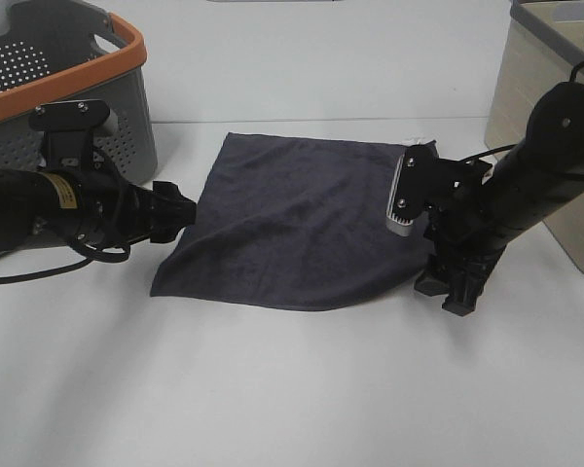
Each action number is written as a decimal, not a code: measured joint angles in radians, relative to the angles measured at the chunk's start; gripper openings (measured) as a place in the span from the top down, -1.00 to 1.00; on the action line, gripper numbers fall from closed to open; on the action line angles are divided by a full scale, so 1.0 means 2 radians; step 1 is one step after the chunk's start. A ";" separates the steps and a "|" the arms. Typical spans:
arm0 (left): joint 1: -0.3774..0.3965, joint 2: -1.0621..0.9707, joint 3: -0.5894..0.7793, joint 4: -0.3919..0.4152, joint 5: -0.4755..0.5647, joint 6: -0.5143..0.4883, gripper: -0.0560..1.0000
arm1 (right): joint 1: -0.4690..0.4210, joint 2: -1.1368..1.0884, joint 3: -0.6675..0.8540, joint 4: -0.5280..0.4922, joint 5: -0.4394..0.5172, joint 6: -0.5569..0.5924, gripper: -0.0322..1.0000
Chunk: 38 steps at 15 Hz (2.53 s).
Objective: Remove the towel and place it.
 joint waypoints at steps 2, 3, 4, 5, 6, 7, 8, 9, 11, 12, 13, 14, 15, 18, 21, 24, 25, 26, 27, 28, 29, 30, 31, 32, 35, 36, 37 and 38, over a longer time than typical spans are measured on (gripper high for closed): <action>0.000 0.000 0.000 0.000 0.017 -0.006 -0.41 | 0.000 -0.025 0.000 0.000 0.030 0.003 -0.36; 0.000 -0.001 0.000 0.000 0.023 -0.014 -0.41 | 0.000 -0.035 0.000 0.001 0.041 0.010 -0.36; 0.000 -0.006 -0.003 0.000 0.038 -0.023 -0.41 | 0.000 -0.046 0.000 0.001 0.046 0.027 -0.37; 0.000 -0.009 -0.008 0.000 0.050 -0.025 -0.41 | 0.000 -0.053 0.000 0.001 0.047 0.042 -0.37; 0.000 -0.013 -0.024 0.000 0.081 -0.028 -0.41 | 0.000 -0.065 0.000 0.001 0.049 0.078 -0.37; 0.000 -0.017 -0.047 0.003 0.126 -0.028 -0.41 | 0.000 -0.077 -0.004 0.001 0.051 0.122 -0.37; 0.000 -0.019 -0.111 0.011 0.225 -0.018 -0.41 | 0.000 -0.090 -0.028 -0.003 0.056 0.221 -0.37; 0.000 -0.019 -0.146 0.012 0.274 -0.006 -0.41 | 0.000 -0.091 -0.046 -0.005 0.067 0.268 -0.37; 0.000 -0.019 -0.219 0.013 0.361 0.017 -0.41 | 0.000 -0.092 -0.091 -0.015 0.108 0.369 -0.37; 0.000 -0.019 -0.252 0.017 0.393 0.022 -0.41 | 0.000 -0.092 -0.117 -0.026 0.129 0.408 -0.37; 0.000 -0.019 -0.289 0.020 0.422 0.024 -0.41 | 0.000 -0.092 -0.143 -0.037 0.153 0.444 -0.37; 0.000 -0.019 -0.325 0.023 0.449 0.026 -0.41 | 0.000 -0.092 -0.171 -0.047 0.179 0.474 -0.37; 0.002 -0.019 -0.359 0.025 0.480 0.027 -0.41 | 0.000 -0.092 -0.206 -0.054 0.205 0.499 -0.37; 0.036 -0.019 -0.455 0.025 0.569 0.027 -0.42 | 0.000 -0.072 -0.315 -0.066 0.315 0.516 -0.37; 0.086 -0.019 -0.514 0.027 0.663 0.048 -0.42 | 0.000 -0.044 -0.395 -0.091 0.389 0.511 -0.37; 0.133 -0.019 -0.552 0.038 0.751 0.068 -0.42 | -0.025 -0.021 -0.469 -0.105 0.460 0.510 -0.37; 0.139 -0.019 -0.556 0.042 0.761 0.069 -0.42 | -0.034 -0.021 -0.473 -0.105 0.461 0.510 -0.37; 0.152 -0.020 -0.561 0.049 0.771 0.073 -0.42 | -0.053 -0.020 -0.475 -0.105 0.463 0.510 -0.37; 0.165 -0.021 -0.563 0.054 0.773 0.083 -0.42 | -0.075 -0.020 -0.476 -0.105 0.467 0.510 -0.37; 0.176 -0.021 -0.564 0.054 0.774 0.092 -0.42 | -0.094 -0.020 -0.476 -0.106 0.468 0.513 -0.37; 0.190 -0.021 -0.564 0.054 0.774 0.099 -0.42 | -0.108 -0.020 -0.476 -0.107 0.469 0.515 -0.37; 0.202 -0.021 -0.564 0.053 0.774 0.104 -0.42 | -0.115 -0.020 -0.476 -0.114 0.470 0.515 -0.37; 0.218 -0.022 -0.564 0.052 0.774 0.109 -0.42 | -0.115 -0.021 -0.476 -0.117 0.470 0.515 -0.36; 0.233 -0.024 -0.563 0.046 0.775 0.112 -0.42 | -0.115 -0.024 -0.475 -0.114 0.470 0.515 -0.36; 0.268 -0.069 -0.522 0.009 0.775 0.126 -0.42 | -0.115 -0.053 -0.464 -0.114 0.471 0.516 -0.36; 0.271 -0.093 -0.499 0.003 0.775 0.135 -0.42 | -0.115 -0.064 -0.463 -0.114 0.471 0.521 -0.36; 0.271 -0.116 -0.474 0.001 0.775 0.141 -0.42 | -0.115 -0.076 -0.458 -0.114 0.471 0.524 -0.36; 0.271 -0.165 -0.414 -0.001 0.761 0.146 -0.43 | -0.115 -0.105 -0.433 -0.112 0.471 0.524 -0.36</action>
